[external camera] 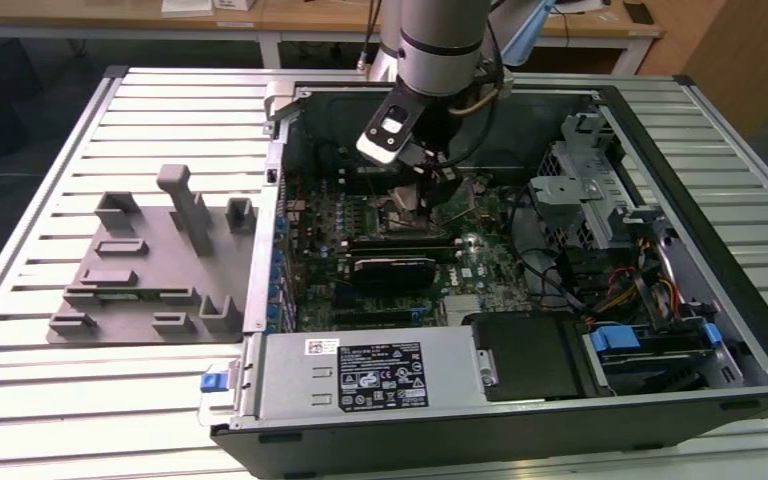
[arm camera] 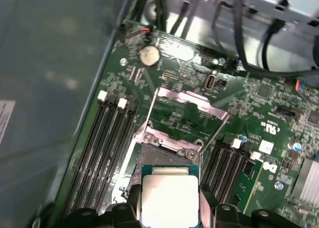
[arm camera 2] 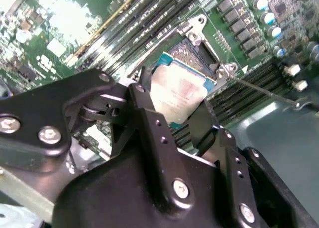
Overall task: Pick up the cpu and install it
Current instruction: 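Place the cpu into insertion slot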
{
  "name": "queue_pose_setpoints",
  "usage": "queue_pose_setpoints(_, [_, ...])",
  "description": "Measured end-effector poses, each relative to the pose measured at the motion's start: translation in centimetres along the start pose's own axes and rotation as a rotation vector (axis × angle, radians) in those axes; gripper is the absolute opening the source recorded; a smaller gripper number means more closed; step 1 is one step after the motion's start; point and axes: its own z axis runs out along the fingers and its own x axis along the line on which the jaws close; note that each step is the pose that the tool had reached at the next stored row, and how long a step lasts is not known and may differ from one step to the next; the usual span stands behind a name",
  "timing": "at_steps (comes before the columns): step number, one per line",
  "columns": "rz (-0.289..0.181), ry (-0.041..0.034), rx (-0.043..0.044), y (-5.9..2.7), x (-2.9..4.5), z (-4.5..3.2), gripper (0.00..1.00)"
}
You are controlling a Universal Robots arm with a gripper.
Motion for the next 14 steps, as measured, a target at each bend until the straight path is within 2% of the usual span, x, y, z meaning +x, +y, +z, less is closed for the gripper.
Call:
queue_pose_setpoints(10, [0.022, -0.0002, -0.0003, 0.01, 0.02, 0.00, 0.54])
queue_pose_setpoints(14, [0.070, -0.0001, -0.0011, 0.01, 0.02, 0.05, 0.54])
